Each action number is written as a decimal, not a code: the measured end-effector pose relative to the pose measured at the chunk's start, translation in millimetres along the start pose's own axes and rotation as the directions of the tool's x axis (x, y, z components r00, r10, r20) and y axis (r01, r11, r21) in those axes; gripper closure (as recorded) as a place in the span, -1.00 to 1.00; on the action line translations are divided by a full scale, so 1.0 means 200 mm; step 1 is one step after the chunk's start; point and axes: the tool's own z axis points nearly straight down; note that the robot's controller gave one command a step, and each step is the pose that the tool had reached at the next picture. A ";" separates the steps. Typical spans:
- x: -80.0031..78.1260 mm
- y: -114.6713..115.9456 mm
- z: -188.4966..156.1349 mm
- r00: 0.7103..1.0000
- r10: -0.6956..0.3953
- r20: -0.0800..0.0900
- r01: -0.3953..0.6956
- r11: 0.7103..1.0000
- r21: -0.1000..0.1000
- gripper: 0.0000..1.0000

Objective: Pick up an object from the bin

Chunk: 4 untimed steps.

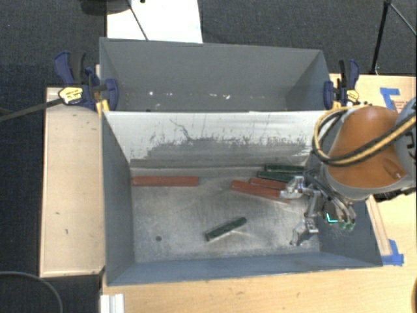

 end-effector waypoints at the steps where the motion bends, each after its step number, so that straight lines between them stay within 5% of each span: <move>1: -0.01 0.00 -0.02 1.000 -0.003 0.008 0.003 1.000 0.001 -1.00; 2: -0.38 0.05 0.03 1.000 -0.017 0.010 0.017 1.000 0.001 -1.00; 3: -0.45 0.27 0.07 0.999 0.041 0.008 -0.041 0.999 -0.001 -1.00; 4: -0.48 0.24 -0.10 0.999 0.045 0.012 -0.045 0.999 0.000 -1.00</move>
Offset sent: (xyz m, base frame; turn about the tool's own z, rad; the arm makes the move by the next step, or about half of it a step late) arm 0.0869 0.0106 -0.0093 -0.0176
